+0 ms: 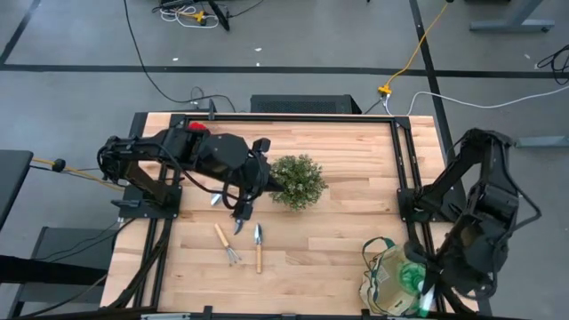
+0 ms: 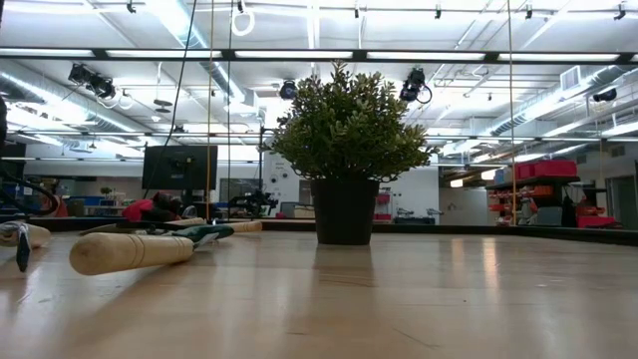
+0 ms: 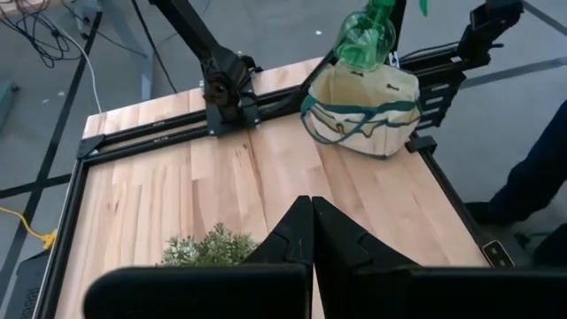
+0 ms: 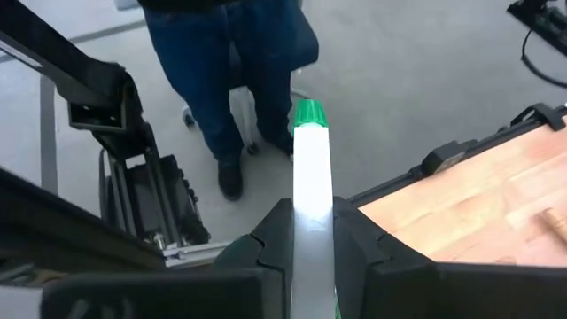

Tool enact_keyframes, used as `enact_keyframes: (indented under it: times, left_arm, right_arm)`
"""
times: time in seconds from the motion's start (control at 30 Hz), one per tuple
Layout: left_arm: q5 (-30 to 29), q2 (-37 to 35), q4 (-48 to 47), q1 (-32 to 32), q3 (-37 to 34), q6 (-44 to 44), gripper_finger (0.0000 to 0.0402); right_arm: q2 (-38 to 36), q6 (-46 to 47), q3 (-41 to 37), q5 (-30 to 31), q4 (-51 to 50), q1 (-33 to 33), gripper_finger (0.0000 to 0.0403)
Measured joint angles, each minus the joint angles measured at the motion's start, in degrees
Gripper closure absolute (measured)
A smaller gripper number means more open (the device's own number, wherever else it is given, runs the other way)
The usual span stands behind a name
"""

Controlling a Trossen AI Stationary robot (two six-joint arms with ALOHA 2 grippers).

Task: Pick & Place Garden tools in Gardening bag
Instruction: Put the green spray bottle into the white gardening bag

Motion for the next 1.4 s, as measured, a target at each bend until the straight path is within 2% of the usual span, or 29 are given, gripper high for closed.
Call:
enact_keyframes:
  times: [0.37,0.7,0.93,1.1,1.4]
  left_arm:
    - [1.5,0.0,0.0,-1.3,0.0,2.9,0.0401]
    - [2.1,0.0,0.0,-1.4,0.0,2.9,0.0401]
    - [2.2,0.0,0.0,-2.6,0.0,7.3,0.0401]
    - [2.3,0.0,0.7,-2.6,0.0,4.3,0.0401]
    - [2.1,0.0,4.6,-2.6,0.0,4.0,0.0401]
  right_arm:
    - [7.3,3.2,-0.1,1.4,5.3,-0.5,0.0355]
    - [8.0,6.7,-0.1,2.5,6.0,-0.8,0.0355]
    - [8.0,1.8,-0.1,1.2,3.1,-0.8,0.0355]
    - [8.0,-1.1,-0.1,-0.2,2.2,-0.8,0.0355]
    - [8.0,-3.8,-0.1,-0.6,2.8,-0.8,0.0355]
